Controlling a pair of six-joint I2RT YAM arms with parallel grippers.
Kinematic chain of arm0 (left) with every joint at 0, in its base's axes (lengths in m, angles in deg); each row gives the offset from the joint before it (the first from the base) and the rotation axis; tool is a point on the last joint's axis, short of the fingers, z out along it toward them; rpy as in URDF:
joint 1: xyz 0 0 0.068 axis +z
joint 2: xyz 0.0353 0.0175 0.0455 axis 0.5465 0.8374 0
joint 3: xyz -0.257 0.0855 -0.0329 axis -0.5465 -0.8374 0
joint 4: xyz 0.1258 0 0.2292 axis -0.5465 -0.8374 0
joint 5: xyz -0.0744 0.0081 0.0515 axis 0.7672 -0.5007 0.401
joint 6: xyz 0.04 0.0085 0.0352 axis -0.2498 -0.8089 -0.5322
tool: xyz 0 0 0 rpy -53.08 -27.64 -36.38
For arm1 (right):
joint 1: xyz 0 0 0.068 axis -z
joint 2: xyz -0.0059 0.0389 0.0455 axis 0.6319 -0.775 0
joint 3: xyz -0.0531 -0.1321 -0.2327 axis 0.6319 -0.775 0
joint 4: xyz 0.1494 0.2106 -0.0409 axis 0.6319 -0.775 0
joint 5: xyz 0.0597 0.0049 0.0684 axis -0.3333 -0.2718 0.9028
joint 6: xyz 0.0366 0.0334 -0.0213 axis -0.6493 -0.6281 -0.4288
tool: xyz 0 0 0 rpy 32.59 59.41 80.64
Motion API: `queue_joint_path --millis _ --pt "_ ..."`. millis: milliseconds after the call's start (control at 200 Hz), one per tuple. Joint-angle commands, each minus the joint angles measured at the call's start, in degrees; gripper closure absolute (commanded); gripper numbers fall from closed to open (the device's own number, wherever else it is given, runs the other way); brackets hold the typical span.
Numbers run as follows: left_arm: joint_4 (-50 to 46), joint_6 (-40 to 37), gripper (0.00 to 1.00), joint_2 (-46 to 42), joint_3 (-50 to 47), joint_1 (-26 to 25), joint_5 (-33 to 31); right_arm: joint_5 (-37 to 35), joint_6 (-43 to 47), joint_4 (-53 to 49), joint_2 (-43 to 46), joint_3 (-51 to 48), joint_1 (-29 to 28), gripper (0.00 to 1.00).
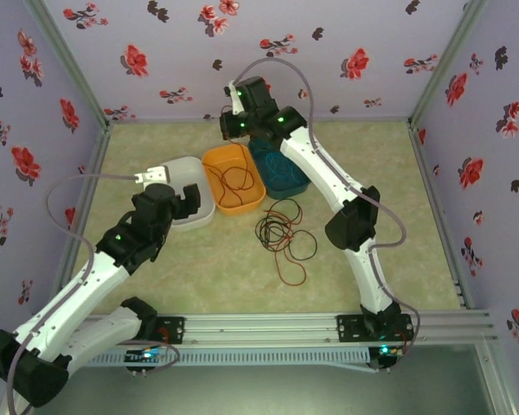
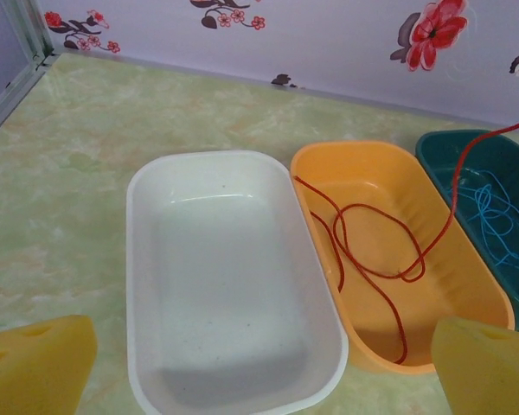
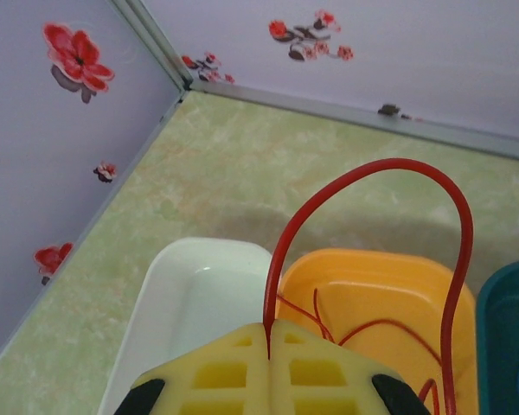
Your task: Untangle the cables
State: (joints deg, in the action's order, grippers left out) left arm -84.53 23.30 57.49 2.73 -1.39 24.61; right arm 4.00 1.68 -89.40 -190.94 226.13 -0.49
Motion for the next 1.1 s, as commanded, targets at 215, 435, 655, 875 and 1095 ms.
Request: queue_joint_path --millis 215,435,655,875,1095 --pt "2.34 0.89 0.0 0.18 -1.04 0.65 0.29 3.06 -7.2 -8.33 -1.24 -0.85 -0.39 1.0" --pt "3.25 0.94 0.0 0.73 -1.47 0.68 1.96 4.12 -7.99 -11.97 -2.81 -1.87 -1.31 1.0" --pt "4.35 1.02 0.0 0.87 -1.93 0.7 3.62 2.36 -6.57 -11.41 -7.12 -1.84 -1.71 1.0" --pt "4.29 1.37 0.0 0.67 -2.29 0.73 4.25 0.71 -5.16 -7.25 -10.35 -1.69 -1.98 1.0" --pt "4.37 1.63 0.0 1.09 -2.31 0.77 4.37 0.7 -4.96 -4.19 -13.54 -0.93 -2.07 1.0"
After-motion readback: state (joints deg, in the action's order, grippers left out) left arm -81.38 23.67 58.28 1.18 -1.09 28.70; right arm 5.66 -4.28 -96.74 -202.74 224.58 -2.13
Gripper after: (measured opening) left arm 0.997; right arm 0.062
